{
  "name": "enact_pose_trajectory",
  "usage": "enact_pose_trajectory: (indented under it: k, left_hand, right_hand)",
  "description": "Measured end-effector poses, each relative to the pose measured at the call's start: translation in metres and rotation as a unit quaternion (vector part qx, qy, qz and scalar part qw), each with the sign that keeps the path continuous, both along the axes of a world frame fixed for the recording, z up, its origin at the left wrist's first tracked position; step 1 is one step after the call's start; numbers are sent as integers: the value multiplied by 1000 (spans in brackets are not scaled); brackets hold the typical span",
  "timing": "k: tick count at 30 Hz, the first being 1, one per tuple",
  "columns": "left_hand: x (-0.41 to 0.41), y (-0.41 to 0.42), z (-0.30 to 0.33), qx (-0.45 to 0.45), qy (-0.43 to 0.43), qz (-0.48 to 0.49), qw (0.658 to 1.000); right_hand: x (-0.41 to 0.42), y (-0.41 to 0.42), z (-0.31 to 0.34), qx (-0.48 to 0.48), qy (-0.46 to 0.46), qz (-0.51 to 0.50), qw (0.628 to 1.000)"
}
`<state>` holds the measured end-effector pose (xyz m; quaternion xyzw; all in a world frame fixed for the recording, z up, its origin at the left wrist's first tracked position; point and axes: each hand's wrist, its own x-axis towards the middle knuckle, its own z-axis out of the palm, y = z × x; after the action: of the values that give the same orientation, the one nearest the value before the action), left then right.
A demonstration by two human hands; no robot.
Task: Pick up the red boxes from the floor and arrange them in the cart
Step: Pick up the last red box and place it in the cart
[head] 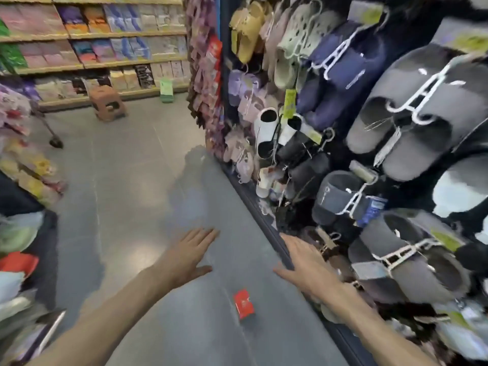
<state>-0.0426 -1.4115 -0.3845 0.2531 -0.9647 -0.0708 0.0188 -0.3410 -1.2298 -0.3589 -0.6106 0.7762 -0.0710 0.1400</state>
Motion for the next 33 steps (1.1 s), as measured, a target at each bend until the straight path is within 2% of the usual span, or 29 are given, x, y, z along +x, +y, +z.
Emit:
enact_pose_trajectory:
  k: [12,16,19,25,29,33]
  left_hand:
    - [16,-1,-401,77,6,11,997]
    - [24,-4,-513,77,2,14,997]
    - [28,-14,-578,68,6,14,998]
    - [31,-23,-645,60,19,22,998]
    - [37,-22,-655,58,5,20,998]
    - [30,-26,-642,44,7,13,999]
  right_hand:
    - [27,-34,-405,108,-25,-66,992]
    - [30,-42,-523,127,-37,-95,987]
    - [37,-51,-587,143,-50,-124,981]
    - [61,-69,-665,156,-91,-201,963]
    - [72,-76,-678,104,-92,-201,970]
    - [64,-77,-671,108,-101,-168,975]
